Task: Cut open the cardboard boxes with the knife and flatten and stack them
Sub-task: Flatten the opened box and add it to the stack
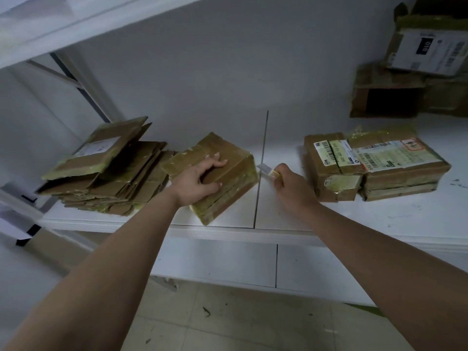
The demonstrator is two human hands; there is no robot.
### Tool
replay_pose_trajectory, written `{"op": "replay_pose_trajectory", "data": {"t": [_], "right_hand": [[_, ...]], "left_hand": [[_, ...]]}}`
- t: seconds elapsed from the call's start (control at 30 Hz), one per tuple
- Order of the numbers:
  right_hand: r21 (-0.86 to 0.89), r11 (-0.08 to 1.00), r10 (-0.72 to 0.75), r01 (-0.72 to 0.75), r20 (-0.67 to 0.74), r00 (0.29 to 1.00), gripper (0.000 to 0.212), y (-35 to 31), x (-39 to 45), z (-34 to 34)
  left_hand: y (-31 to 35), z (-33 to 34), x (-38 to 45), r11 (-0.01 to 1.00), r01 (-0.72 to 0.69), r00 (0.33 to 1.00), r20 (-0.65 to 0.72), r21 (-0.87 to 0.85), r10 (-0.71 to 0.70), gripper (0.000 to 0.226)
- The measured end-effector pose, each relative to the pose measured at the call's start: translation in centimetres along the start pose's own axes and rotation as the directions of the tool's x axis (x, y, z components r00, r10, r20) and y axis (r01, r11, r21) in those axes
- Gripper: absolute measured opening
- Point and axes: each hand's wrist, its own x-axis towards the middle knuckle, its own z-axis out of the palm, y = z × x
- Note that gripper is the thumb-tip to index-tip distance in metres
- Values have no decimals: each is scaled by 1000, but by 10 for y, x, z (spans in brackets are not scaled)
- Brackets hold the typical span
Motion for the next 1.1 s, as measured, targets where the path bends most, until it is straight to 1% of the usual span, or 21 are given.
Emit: {"op": "replay_pose_trajectory", "data": {"t": [0.07, 0.23, 0.33, 0.53, 0.63, 0.73, 0.87, 0.97, 1.03, 1.1], "right_hand": [[-10, 1000, -19, 19, -46, 999, 21, 2, 5, 5], [-31, 997, -70, 68, -52, 996, 22, 5, 14, 11], [-63, 992, -109, 106, -42, 993, 21, 7, 17, 11], [-198, 956, -216, 215, 16, 976, 13, 11, 18, 9], [-247, 942, -218, 226, 60, 974, 3, 11, 19, 9], [-284, 932, -208, 223, 84, 975, 9, 12, 19, 9], [-288, 931, -197, 224, 117, 973, 14, 12, 18, 4], [-333, 918, -178, 217, 145, 973, 13, 10, 13, 0], [-277, 945, -149, 173, 105, 983, 9, 12, 11, -2], [-159, 980, -116, 122, 49, 992, 3, 12, 10, -4]], "left_hand": [[-2, 0, 0, 1000, -1, 1000, -1, 5, 1, 57], [0, 0, -1, 1000, 4, 1000, -15, 3, -4, 54], [0, 0, 0, 1000, -7, 1000, -29, 2, 7, 54], [0, 1, 1, 999, -5, 1000, -15, -32, 4, 54], [1, 0, 1, 999, -7, 1000, -19, -51, 6, 52], [4, 0, 1, 998, -2, 1000, -21, -66, 1, 51], [7, 1, 0, 997, 11, 1000, -13, -81, -12, 53], [8, 1, -2, 994, 30, 999, -21, -106, -32, 51], [10, 5, 1, 990, 66, 995, -60, -122, -74, 50], [23, 13, 8, 982, 148, 977, -136, -120, -164, 52]]}}
